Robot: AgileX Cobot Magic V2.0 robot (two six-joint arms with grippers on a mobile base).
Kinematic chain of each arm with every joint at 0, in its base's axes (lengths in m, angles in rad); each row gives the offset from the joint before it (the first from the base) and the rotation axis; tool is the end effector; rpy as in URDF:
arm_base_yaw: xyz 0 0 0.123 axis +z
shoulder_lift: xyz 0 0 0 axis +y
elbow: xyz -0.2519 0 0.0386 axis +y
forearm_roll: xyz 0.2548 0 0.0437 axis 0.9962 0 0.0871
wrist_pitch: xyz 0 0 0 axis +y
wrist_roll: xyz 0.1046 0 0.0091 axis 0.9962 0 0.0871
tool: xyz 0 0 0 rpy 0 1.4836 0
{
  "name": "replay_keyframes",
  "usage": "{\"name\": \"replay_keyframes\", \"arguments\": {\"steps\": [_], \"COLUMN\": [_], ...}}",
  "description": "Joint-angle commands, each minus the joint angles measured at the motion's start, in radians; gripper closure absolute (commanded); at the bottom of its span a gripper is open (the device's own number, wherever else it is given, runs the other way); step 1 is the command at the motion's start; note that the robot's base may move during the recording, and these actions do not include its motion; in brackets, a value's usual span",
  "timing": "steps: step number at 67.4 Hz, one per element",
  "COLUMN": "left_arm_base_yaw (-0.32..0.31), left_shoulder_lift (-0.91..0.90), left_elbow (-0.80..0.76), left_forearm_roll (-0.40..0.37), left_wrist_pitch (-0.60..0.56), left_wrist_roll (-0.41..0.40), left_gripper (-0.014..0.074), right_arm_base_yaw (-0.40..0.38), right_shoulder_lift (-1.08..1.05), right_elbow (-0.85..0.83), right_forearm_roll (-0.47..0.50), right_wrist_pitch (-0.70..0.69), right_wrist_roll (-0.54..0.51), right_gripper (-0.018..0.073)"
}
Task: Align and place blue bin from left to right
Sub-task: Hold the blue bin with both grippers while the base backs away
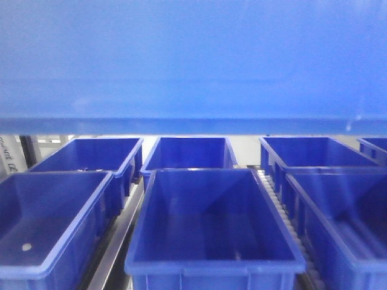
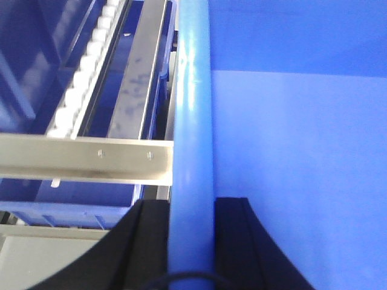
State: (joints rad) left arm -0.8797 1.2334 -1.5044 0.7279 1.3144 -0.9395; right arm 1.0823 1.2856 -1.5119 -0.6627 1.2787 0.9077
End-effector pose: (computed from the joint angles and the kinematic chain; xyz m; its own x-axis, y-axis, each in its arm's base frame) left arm 0.2040 -0.1406 0.4221 -0.5835 -0.0840 -0.8078 -0.0752 0.9960 -0.0492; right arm 0.1756 0.1986 0.4092 -0.6251 -0.0847 -0.7760 -0.1860 0.9816 0.0427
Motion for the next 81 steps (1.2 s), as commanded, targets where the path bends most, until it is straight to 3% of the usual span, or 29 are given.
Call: {"name": "replay_keyframes", "arguments": {"steps": [1, 81], "left_arm_base_yaw": [-0.027, -0.027], "left_shoulder_lift": [-0.002, -0.002], "left_elbow": [-0.016, -0.016], "left_forearm_roll": [-0.023, -0.024], "left_wrist_pitch": [-0.093, -0.093], "left_wrist_roll": [-0.010, -0.010], "left_gripper": [0.0707, 0.0707], "right_arm_base_yaw": [0.019, 0.019], "right_shoulder_lift": [-0.001, -0.001], "right_elbow": [-0.009, -0.009], "right_forearm_roll": [0.009, 0.009], "right_wrist_pitch": [-0.188, -0.188], "right_wrist_roll": [0.010, 0.010], "right_gripper": [0.0638, 0.0638]}}
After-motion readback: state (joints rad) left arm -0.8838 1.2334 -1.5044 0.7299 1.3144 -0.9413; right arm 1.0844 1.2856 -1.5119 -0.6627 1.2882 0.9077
